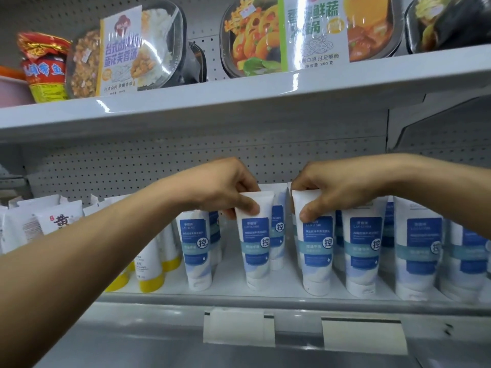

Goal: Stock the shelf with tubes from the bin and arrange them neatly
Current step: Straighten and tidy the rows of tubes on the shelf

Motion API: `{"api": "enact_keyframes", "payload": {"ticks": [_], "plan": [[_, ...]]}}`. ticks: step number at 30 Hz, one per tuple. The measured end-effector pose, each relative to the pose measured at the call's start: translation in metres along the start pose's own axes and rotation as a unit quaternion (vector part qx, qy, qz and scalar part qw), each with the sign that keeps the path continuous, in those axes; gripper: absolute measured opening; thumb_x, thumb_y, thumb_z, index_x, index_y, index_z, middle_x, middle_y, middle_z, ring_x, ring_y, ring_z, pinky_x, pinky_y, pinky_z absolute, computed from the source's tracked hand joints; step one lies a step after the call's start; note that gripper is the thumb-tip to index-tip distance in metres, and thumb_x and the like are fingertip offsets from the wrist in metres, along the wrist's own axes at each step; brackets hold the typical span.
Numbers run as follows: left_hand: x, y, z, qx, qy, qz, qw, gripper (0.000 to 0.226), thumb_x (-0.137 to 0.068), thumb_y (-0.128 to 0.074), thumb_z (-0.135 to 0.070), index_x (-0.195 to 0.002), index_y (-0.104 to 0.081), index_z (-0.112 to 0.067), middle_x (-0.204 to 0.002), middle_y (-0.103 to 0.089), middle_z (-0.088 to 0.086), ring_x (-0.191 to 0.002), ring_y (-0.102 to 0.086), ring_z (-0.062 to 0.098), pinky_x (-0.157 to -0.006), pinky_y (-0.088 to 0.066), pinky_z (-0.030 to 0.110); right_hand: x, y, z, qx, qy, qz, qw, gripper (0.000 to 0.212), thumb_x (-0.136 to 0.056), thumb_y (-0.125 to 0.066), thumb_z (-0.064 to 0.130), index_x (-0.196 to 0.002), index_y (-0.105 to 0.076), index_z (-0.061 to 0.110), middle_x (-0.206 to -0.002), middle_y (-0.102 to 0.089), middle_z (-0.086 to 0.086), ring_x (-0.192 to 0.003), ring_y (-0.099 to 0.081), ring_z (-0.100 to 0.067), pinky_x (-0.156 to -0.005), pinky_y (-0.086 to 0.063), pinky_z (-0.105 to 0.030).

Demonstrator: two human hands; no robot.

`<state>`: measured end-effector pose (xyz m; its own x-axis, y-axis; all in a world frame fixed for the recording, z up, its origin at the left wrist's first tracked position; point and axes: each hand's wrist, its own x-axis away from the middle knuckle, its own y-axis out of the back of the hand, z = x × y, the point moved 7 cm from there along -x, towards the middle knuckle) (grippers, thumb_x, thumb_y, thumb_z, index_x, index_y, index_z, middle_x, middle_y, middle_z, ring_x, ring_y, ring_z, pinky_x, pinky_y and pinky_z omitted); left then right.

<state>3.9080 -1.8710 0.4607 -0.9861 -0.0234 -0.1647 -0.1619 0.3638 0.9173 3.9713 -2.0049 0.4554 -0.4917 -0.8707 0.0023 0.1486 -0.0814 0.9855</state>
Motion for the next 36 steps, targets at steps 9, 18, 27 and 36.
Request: {"api": "enact_keyframes", "payload": {"ticks": [9,18,27,36], "plan": [[-0.010,-0.012,-0.016,0.060,-0.048,0.017,0.997,0.018,-0.086,-0.072,-0.015,-0.103,-0.073,-0.009,-0.091,-0.077,0.001,-0.086,-0.073,0.024,-0.077,-0.061,0.036,0.004,0.000,0.002,0.011,0.018,-0.015,1.000,0.011,-0.086,-0.068,0.034,-0.082,-0.061,0.026,-0.083,-0.071,0.012,-0.075,-0.068,-0.008,-0.070,-0.057,-0.031],[-0.010,-0.013,-0.020,0.048,-0.041,0.024,0.998,0.019,-0.087,-0.070,-0.017,-0.105,-0.072,-0.010,-0.095,-0.076,0.001,-0.087,-0.073,0.020,-0.079,-0.061,0.037,0.006,0.000,0.003,0.004,0.015,-0.005,1.000,0.008,-0.087,-0.068,0.033,-0.088,-0.062,0.028,-0.088,-0.072,0.012,-0.078,-0.070,-0.008,-0.074,-0.059,-0.034],[-0.002,0.001,-0.021,-0.003,-0.016,-0.022,1.000,0.026,-0.086,-0.070,-0.033,-0.111,-0.068,-0.027,-0.099,-0.074,-0.010,-0.085,-0.070,0.006,-0.075,-0.059,0.026,0.008,0.013,0.001,0.002,0.024,-0.037,0.999,0.017,-0.087,-0.066,0.041,-0.100,-0.064,0.031,-0.095,-0.071,0.014,-0.086,-0.067,-0.003,-0.082,-0.057,-0.029],[0.032,0.070,0.020,-0.035,0.023,-0.126,0.991,0.022,-0.088,-0.065,-0.040,-0.109,-0.069,-0.036,-0.106,-0.068,-0.022,-0.099,-0.060,-0.007,-0.089,-0.043,0.016,0.002,0.050,0.017,-0.004,0.078,-0.184,0.980,0.026,-0.085,-0.058,0.054,-0.093,-0.069,0.032,-0.091,-0.070,0.015,-0.082,-0.065,0.002,-0.077,-0.055,-0.028]]}}
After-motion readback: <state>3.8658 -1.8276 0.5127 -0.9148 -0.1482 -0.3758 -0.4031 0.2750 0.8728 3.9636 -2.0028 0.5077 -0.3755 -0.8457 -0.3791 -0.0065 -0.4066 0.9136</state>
